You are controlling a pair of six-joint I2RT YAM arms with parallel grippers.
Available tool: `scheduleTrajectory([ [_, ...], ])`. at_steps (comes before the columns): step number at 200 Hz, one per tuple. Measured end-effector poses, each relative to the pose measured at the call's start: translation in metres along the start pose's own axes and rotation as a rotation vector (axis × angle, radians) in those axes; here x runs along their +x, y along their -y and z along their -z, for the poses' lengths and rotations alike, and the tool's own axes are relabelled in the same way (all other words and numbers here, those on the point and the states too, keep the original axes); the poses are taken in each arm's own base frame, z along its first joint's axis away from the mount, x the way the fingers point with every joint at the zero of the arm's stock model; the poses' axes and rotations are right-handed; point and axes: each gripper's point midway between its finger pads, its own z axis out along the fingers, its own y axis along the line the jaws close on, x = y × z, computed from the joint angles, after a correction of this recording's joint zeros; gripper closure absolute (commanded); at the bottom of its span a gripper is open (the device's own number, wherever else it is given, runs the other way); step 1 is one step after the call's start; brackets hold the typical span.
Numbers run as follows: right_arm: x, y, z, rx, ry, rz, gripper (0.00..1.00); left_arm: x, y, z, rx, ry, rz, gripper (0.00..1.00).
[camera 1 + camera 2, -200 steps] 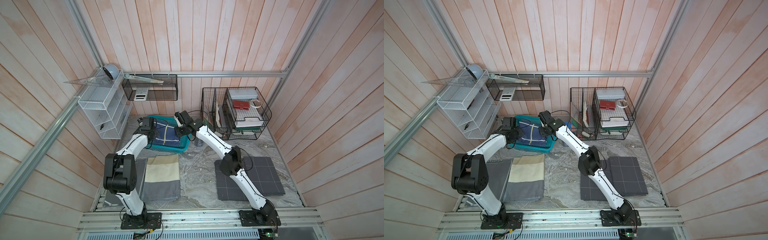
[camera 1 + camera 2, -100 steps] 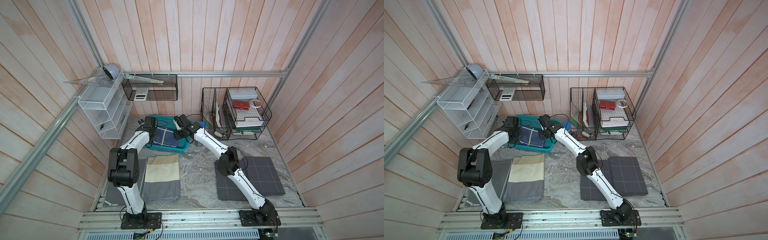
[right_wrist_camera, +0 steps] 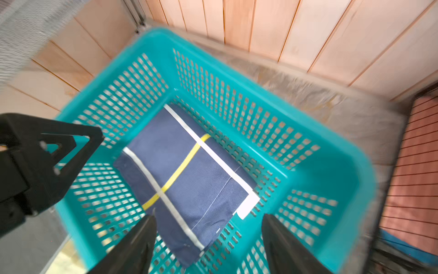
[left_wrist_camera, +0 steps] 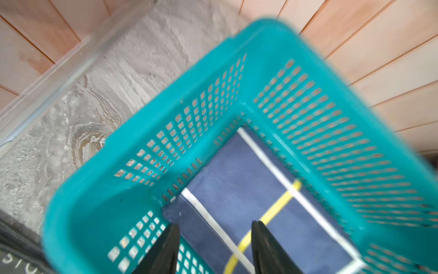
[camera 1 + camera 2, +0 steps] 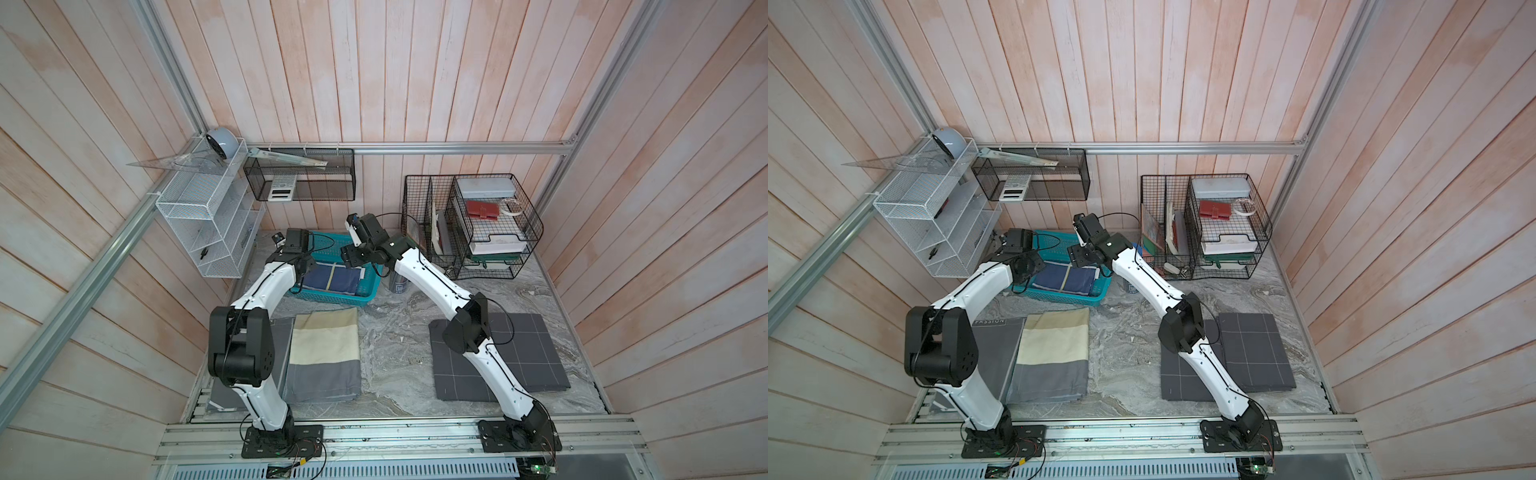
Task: Put the folded pillowcase in the basket
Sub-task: Place the pillowcase in the basket, then adjust the pillowcase at the center of the board.
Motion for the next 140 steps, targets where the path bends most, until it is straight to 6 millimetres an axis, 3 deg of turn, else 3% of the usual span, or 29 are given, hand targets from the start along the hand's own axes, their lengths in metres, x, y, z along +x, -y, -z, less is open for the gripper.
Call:
scheduleTrajectory([
  [12, -0.001, -0.009, 0.023, 0.002, 0.001, 0.027, 0.21, -0.009, -0.001, 0.025, 0.034, 0.045, 0.013, 0.31],
  [33, 0.018, -0.027, 0.061, -0.006, -0.032, 0.072, 0.21, -0.019, -0.008, 0.068, 0.092, 0.134, 0.045, 0.26],
  [49, 0.048, -0.038, 0.086, -0.020, -0.060, 0.101, 0.20, -0.020, -0.020, 0.098, 0.122, 0.193, 0.072, 0.23],
  [66, 0.094, -0.044, 0.106, -0.021, -0.074, 0.127, 0.17, -0.013, -0.034, 0.123, 0.150, 0.238, 0.095, 0.20],
  [96, 0.178, -0.050, 0.120, -0.031, -0.129, 0.159, 0.14, 0.011, -0.061, 0.150, 0.186, 0.277, 0.129, 0.15],
  [140, 0.248, -0.073, 0.118, -0.061, -0.181, 0.220, 0.10, 0.045, -0.088, 0.180, 0.242, 0.304, 0.158, 0.09],
])
